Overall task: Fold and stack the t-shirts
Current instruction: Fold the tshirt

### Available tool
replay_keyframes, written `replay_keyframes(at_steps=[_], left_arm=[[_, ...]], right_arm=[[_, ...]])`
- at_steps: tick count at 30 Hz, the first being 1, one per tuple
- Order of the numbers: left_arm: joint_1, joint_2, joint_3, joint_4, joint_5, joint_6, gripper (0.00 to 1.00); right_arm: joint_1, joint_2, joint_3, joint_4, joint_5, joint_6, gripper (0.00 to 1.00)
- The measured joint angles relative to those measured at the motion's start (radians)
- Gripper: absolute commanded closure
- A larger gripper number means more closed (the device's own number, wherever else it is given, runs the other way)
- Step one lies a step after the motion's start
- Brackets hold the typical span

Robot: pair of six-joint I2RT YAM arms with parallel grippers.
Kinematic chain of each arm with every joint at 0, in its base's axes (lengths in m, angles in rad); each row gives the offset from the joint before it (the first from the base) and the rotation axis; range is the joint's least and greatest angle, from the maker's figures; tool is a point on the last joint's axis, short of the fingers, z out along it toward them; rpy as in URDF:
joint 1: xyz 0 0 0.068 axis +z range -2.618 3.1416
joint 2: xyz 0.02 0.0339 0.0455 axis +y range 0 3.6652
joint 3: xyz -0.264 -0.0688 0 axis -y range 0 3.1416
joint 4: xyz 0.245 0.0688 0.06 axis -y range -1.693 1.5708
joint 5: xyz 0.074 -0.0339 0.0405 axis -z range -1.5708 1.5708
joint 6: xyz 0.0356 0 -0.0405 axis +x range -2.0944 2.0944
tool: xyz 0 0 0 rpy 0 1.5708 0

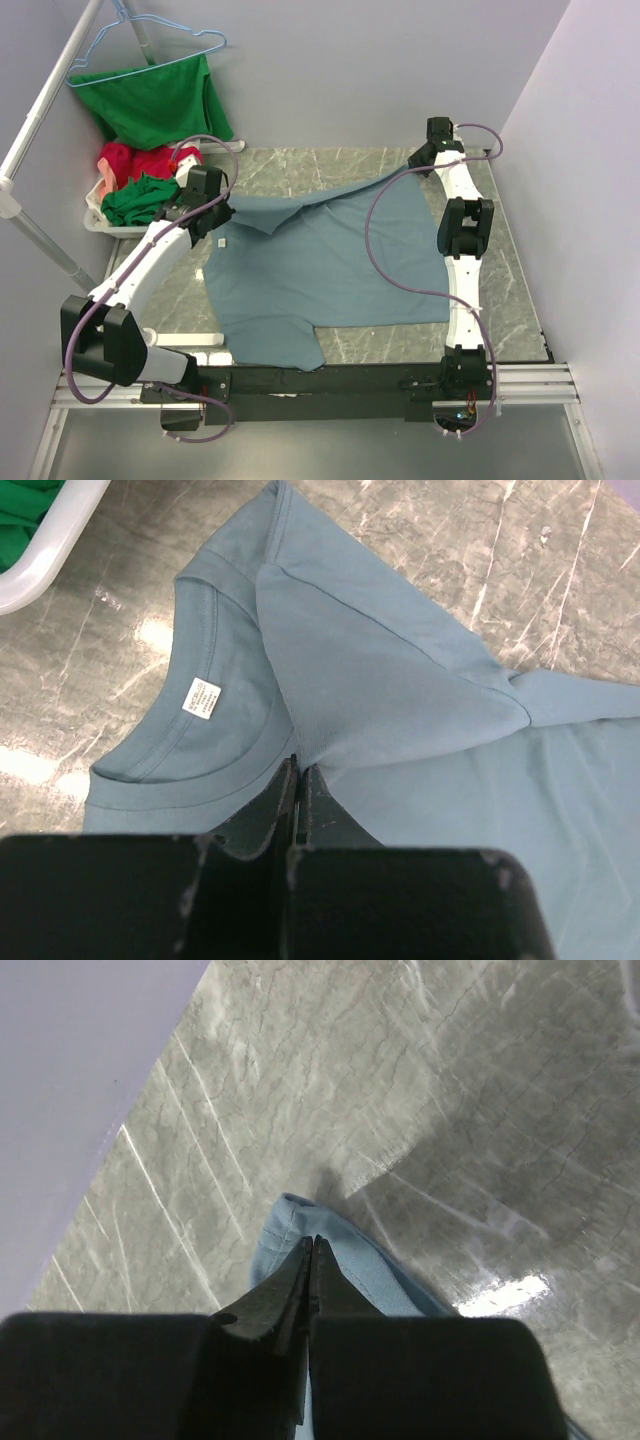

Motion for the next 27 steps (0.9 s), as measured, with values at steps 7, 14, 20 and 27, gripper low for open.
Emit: replay_keyframes(at_steps=[7,14,20,27], left_arm=[[0.0,-0.013,-0.003,-0.009,0.0,0.0,0.99],[0.0,-0.061,-0.035,-0.024,0.006,0.0,0.99],[0.0,-0.109,-0.078,-0.042,0.034,0.0,0.99],[0.0,-0.15,-0.106,-0.062,0.042,0.0,0.99]], right_arm=[[0.0,0.0,-0.019,0.017,-0.008,0.011,0.59],[0.0,-0.002,-0.034,0.066,-0.034,0.032,0.47],[0.007,-0.002,-0.034,0.077,-0.06,0.055,0.65],[0.011,-0.001,-0.034,0.077,-0.067,0.066,1.0]])
